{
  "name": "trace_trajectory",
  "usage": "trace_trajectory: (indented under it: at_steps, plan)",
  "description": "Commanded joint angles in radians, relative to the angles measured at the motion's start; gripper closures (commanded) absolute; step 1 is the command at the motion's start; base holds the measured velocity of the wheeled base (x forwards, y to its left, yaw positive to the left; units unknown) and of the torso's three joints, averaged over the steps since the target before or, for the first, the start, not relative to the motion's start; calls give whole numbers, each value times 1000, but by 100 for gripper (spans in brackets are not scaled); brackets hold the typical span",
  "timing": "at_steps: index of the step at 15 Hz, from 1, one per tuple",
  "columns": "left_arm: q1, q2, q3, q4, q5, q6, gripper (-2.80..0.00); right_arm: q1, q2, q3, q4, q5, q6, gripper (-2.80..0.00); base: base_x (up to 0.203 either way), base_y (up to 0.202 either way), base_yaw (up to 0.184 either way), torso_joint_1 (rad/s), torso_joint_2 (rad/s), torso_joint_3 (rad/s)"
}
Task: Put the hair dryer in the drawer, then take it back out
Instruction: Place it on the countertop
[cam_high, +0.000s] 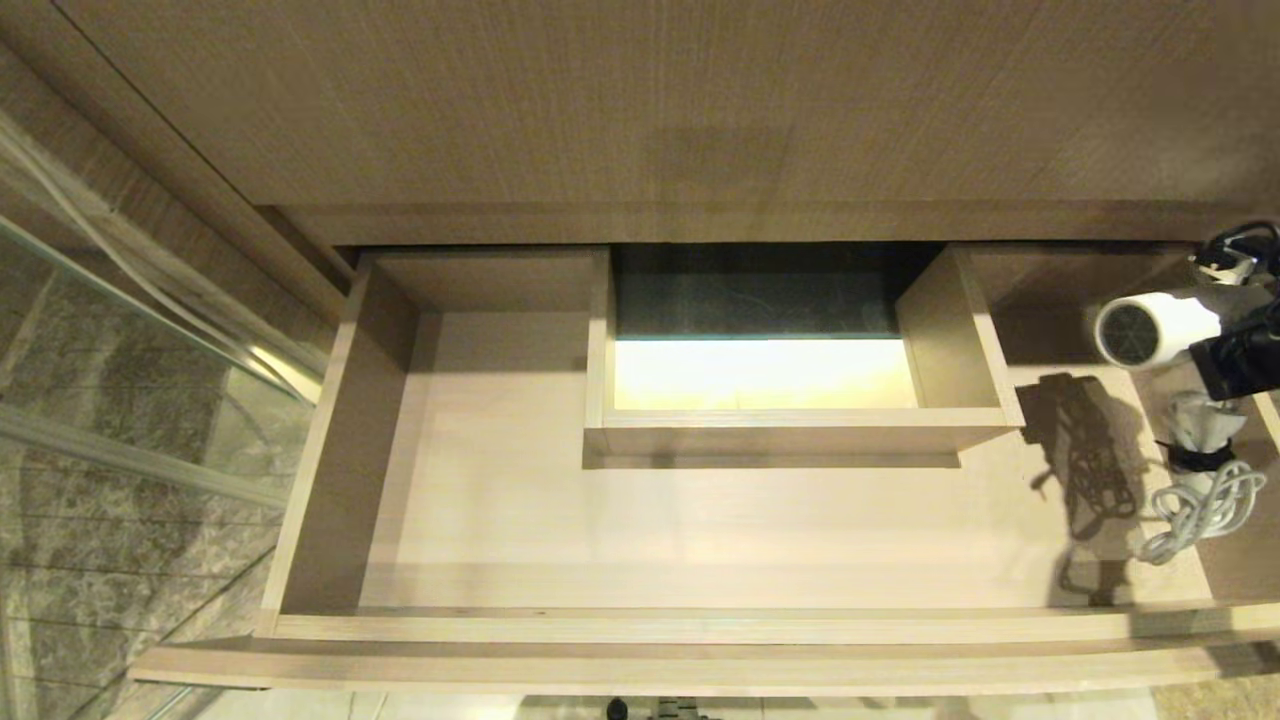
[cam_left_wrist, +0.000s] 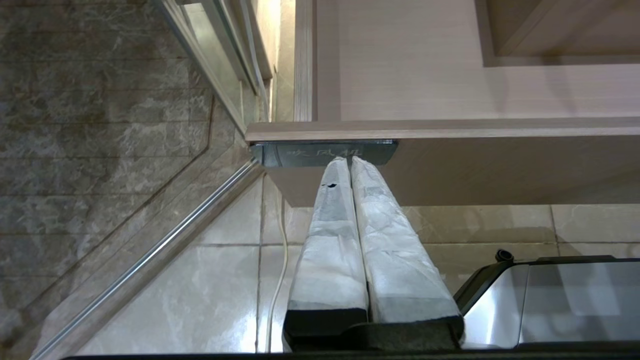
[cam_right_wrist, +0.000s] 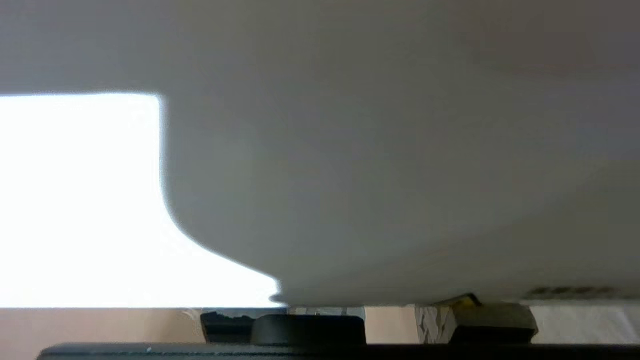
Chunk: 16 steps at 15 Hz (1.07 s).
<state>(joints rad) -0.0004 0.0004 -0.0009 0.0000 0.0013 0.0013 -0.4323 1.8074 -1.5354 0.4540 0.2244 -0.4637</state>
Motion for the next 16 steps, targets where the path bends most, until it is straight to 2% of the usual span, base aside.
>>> trace_trajectory:
  at_steps: [1, 11, 16]
  plan:
    - [-1, 0, 1, 0, 0, 0, 0, 0, -31, 38, 9, 3, -16, 0, 0, 0, 0, 0, 0, 0]
    - [0, 0, -1, 0, 0, 0, 0, 24, -260, 170, 9, 56, -22, 0, 0, 0, 0, 0, 0, 0]
    - [0, 0, 1, 0, 0, 0, 0, 33, -404, 210, 27, 57, -98, 0, 0, 0, 0, 0, 0, 0]
